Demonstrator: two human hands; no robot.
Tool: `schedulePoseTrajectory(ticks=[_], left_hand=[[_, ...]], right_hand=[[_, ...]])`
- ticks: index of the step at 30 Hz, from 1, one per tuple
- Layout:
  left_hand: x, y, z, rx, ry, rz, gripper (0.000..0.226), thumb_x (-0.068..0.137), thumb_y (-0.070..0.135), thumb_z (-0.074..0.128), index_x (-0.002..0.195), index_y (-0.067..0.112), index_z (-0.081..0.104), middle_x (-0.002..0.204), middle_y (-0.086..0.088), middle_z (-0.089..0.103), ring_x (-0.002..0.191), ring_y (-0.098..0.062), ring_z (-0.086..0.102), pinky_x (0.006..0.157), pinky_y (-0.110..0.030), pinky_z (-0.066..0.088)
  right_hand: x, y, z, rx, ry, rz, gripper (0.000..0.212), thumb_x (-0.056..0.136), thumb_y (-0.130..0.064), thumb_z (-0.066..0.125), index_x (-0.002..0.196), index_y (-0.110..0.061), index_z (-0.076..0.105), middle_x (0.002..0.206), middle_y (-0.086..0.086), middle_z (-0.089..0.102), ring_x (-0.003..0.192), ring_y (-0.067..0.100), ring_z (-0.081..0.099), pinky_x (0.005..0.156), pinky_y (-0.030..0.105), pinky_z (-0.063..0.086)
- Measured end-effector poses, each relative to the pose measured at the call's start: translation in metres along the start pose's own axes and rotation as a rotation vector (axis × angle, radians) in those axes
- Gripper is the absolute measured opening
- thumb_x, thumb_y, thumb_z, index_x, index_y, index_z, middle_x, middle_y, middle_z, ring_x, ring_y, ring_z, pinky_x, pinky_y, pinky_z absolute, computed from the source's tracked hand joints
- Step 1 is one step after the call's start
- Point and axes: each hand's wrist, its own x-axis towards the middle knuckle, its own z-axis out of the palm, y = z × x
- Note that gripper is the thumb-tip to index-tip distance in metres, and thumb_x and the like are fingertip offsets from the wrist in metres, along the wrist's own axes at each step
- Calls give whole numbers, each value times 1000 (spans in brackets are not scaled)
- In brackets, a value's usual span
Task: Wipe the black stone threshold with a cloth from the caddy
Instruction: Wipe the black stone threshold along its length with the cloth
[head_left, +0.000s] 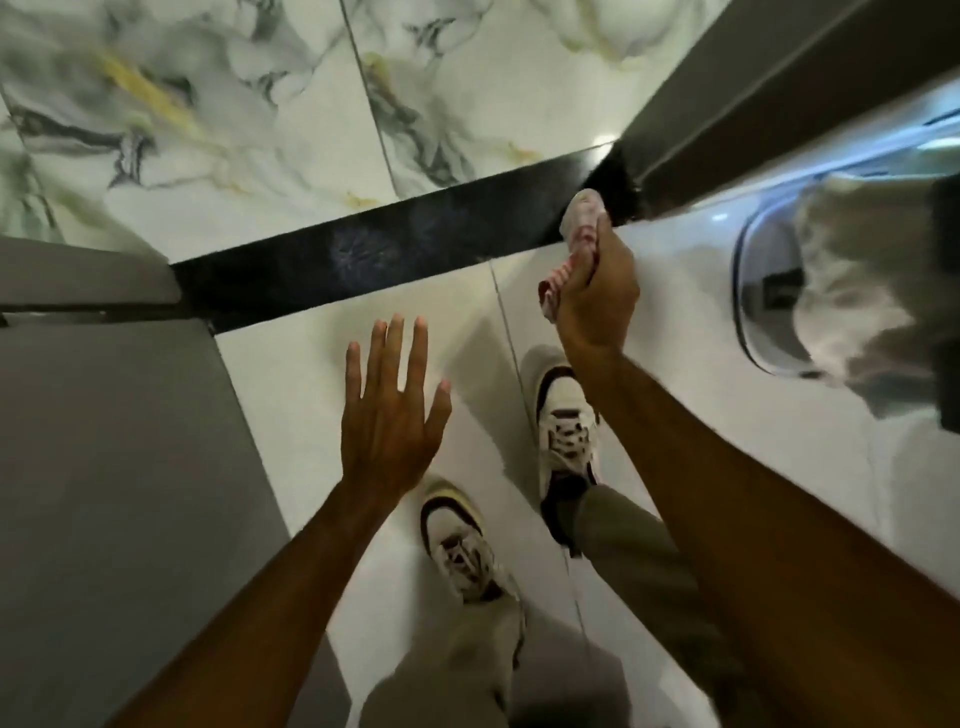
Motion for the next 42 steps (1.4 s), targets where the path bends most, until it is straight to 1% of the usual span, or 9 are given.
schedulePoseTrajectory(ticks=[2,4,7,12,21,28,33,38,42], left_hand=[[28,-18,69,-33,-1,-45,75,111,55,31,172,13,23,180,-18,23,168,-37,20,138,-60,15],[53,-35,135,-33,17,-42,76,111,57,30,172,13,24,180,-18,23,168,-37,20,137,-59,14],[81,-63,213,-48,32,-17,74,111,54,27,172,13,23,181,-17,20,168,-36,16,137,-60,17],[111,-103,283,-38,157,-29,72,112,47,31,174,15,15,183,-15,12,170,-33,10,139,-56,9],[114,-104,287,-61,270,-23,74,107,45,38,173,17,21,182,-13,18,169,-33,15,140,-52,2],[114,-109,297,-66,283,-23,72,109,48,31,174,18,18,183,-12,16,170,-29,11,139,-51,1],[115,-107,294,-88,308,-59,76,106,45,38,174,18,16,182,-14,17,170,-31,12,139,-50,-1],[114,-104,289,-89,303,-62,75,106,44,40,173,15,23,182,-15,19,169,-33,15,139,-51,-1],[115,-106,294,-90,318,-49,75,106,45,38,173,15,22,182,-15,19,170,-33,14,140,-53,2]], right_hand=[[33,39,46,-57,-55,-65,40,119,-20,45,155,-6,54,145,5,66,112,-18,62,100,-3,47],[66,72,90,-140,-95,-155,40,119,-17,45,157,-6,53,149,9,63,122,-12,58,102,-3,41],[101,118,132,-322,-152,-329,46,117,-15,47,162,-6,46,162,17,51,147,25,51,122,24,41],[125,151,199,-429,-154,-601,55,114,-9,49,166,-1,35,175,24,32,165,39,30,139,49,25],[106,174,218,-748,-80,-859,56,116,-20,40,169,-4,31,178,23,25,168,38,21,141,49,21],[124,154,235,-757,111,-651,59,118,-30,33,171,-5,24,181,18,21,169,34,19,142,46,17],[107,148,244,-874,-109,-853,63,119,-37,29,172,-6,20,181,20,17,170,34,15,141,43,12],[98,169,197,-888,76,-794,50,112,-34,53,152,-3,56,157,29,56,143,46,57,123,55,47],[119,148,220,-826,-50,-739,61,118,-38,37,171,-10,27,180,21,21,168,38,21,140,50,14]])
